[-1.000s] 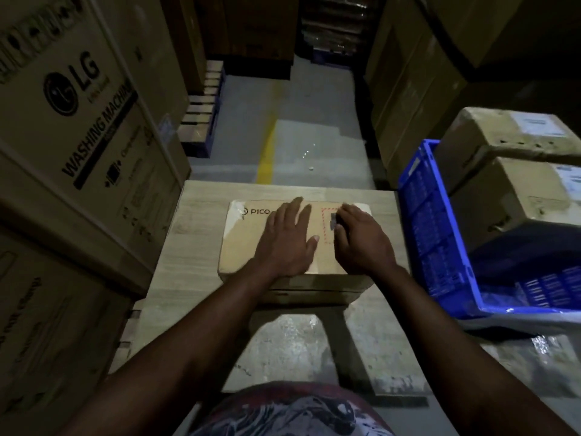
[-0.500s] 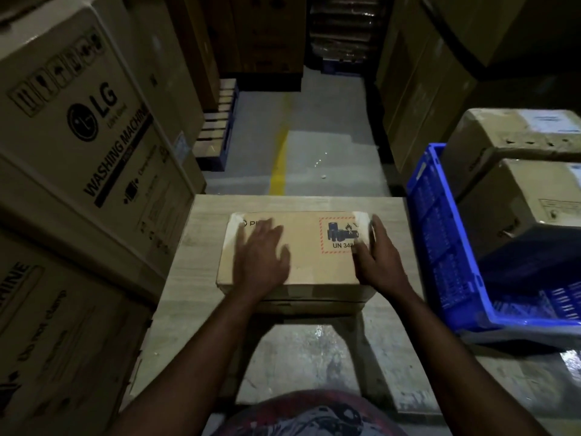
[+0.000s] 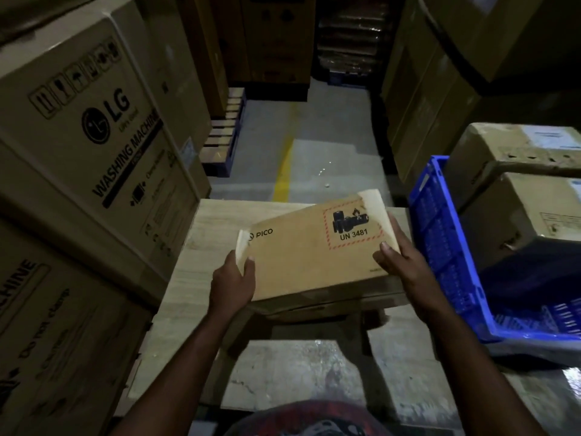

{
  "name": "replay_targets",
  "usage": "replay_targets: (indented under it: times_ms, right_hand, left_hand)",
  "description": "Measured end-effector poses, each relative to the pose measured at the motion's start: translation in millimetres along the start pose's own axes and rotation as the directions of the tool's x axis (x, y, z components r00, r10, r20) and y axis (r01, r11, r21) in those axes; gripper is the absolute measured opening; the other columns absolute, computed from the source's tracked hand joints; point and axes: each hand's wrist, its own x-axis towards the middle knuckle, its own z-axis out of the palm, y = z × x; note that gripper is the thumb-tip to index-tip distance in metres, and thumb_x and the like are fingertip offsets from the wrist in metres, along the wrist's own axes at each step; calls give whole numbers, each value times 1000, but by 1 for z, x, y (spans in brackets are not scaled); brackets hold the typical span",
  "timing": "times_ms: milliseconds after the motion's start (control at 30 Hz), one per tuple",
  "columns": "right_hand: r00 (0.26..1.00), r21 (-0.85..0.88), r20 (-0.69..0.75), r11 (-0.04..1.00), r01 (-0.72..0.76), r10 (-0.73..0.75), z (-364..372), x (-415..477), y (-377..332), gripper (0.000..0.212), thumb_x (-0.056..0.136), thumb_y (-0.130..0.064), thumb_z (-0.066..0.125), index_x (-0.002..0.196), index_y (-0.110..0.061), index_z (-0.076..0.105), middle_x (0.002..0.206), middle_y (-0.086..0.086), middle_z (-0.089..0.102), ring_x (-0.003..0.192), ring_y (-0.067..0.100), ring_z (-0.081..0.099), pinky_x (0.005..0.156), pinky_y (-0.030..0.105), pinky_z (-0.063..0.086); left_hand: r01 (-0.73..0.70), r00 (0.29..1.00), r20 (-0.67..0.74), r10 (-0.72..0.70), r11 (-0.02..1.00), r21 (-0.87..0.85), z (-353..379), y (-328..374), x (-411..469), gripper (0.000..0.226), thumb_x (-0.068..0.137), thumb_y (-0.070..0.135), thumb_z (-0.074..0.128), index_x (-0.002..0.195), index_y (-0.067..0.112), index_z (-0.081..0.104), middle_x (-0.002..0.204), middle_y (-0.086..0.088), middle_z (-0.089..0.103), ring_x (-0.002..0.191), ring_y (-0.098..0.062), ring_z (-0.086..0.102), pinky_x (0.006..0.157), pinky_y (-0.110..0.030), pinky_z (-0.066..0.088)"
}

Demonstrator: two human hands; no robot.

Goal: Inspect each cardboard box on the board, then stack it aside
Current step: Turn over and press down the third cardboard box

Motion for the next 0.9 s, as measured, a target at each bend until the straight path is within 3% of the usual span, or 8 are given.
replay_targets:
  times_ms: [133,200,300,367,500,600,733,900]
  right_hand:
    - [994,-285,-3,953,106,-112,-3,8,-26,74,87,-74,47,154,-52,24,158,-6,38,139,19,46,102,54,51]
    - [992,-380,-40,920,95,-119,7,7,-32,80,84,-85,38,154,-51,22,164,-10,26,149,18,31,110,60,41]
    - [993,-476,-58,877,62,-102,34,1,-46,75,84,-85,24,151,-53,11,168,-11,12,153,8,10,123,53,20]
    - [998,-449,-17,892,53,-68,49,0,-53,69,90,-75,22,153,-46,16,167,-14,11,152,1,6,125,47,13]
    - [997,-457,-33,889,41,-63,54,6,-43,61,102,-55,39,154,-23,39,165,-4,24,152,7,17,125,39,17]
    - [985,-633,-170,767,-111,2,38,12,-18,59,103,-40,49,152,-9,40,162,14,30,152,24,23,120,35,22]
    - [939,-499,-309,813,-298,154,30,12,-4,70,97,-64,40,155,-27,32,154,14,44,139,36,43,110,51,40]
    - [955,-417,-280,884,-213,98,39,11,-21,61,97,-37,60,153,-23,39,143,10,58,124,33,58,101,50,50]
  left_hand:
    - [14,984,178,-10,1000,-16,30,-5,-10,51,103,46,37,134,8,51,121,-21,66,108,-37,63,84,-38,52]
    - [47,965,259,-42,999,-13,36,-5,-14,60,104,49,30,149,9,36,140,-21,54,124,-36,55,98,-42,48]
    - [-90,942,322,98,995,-40,27,14,-20,73,99,56,21,160,16,14,167,-8,11,153,-23,12,122,-36,14]
    - [-164,923,327,205,975,-150,9,40,-26,78,93,62,19,160,21,12,167,-2,7,153,-16,6,124,-34,7]
    - [-270,894,231,385,871,-410,-23,89,-30,66,97,63,23,156,38,7,166,9,13,152,-9,14,125,-40,15]
    - [-369,877,177,448,861,-349,-40,100,-22,77,92,63,36,158,34,8,166,9,14,151,-5,12,124,-39,17]
    - [-356,877,173,449,848,-393,-50,86,-20,71,92,39,44,156,36,15,165,11,16,151,-5,12,124,-41,20]
    - [-338,889,145,434,836,-432,-49,59,-21,58,95,37,45,149,37,25,162,13,24,151,-2,10,124,-32,15]
